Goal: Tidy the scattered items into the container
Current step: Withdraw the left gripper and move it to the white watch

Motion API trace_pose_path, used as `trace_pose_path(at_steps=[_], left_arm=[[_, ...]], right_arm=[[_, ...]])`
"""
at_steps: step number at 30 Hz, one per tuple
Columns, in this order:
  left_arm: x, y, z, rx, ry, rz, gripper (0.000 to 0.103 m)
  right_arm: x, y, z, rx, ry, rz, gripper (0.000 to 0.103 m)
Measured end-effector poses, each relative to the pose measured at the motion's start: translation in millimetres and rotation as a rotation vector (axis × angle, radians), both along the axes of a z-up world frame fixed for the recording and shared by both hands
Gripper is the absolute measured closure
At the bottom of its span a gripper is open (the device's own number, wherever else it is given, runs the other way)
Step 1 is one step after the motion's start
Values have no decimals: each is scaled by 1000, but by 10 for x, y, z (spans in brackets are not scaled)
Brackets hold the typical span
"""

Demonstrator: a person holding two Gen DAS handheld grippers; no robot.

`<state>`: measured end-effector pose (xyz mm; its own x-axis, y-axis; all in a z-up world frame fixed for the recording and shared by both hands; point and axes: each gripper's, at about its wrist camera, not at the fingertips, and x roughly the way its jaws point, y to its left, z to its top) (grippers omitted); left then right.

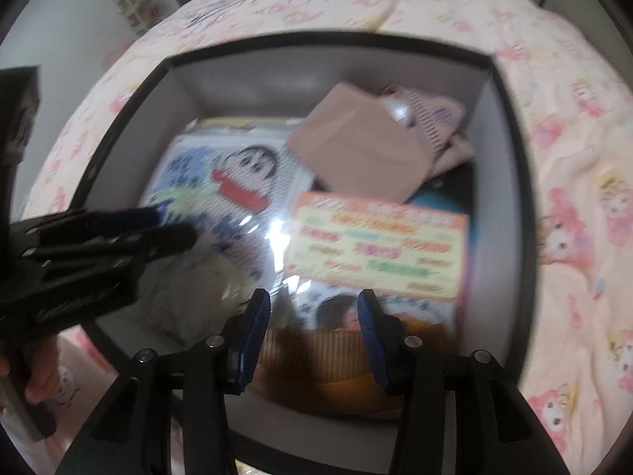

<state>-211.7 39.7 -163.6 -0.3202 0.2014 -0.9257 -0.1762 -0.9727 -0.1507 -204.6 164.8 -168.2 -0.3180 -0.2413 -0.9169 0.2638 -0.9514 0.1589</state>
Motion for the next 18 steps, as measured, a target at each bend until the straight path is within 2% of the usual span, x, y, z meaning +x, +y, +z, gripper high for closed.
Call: trace_pose_path(at_steps=[2, 4, 8, 10, 13, 18], left_arm=[[92, 73, 152, -19, 58, -13, 51], [206, 98, 268, -7, 99, -28, 47], [346, 105, 323, 18, 165, -46, 45], [593, 73, 538, 15, 197, -51, 44], [902, -113, 807, 22, 222, -52, 43], [1269, -426, 998, 48, 251, -30, 43]], right_arm=[[43, 39, 93, -21, 12, -20, 61], [118, 65, 250, -17, 61, -38, 61], [301, 98, 581, -5, 170, -60, 56], [419, 93, 708, -19, 205, -68, 56], [624, -17, 872, -34, 226, -42, 55], [1004, -323, 1132, 4, 307, 22, 55]])
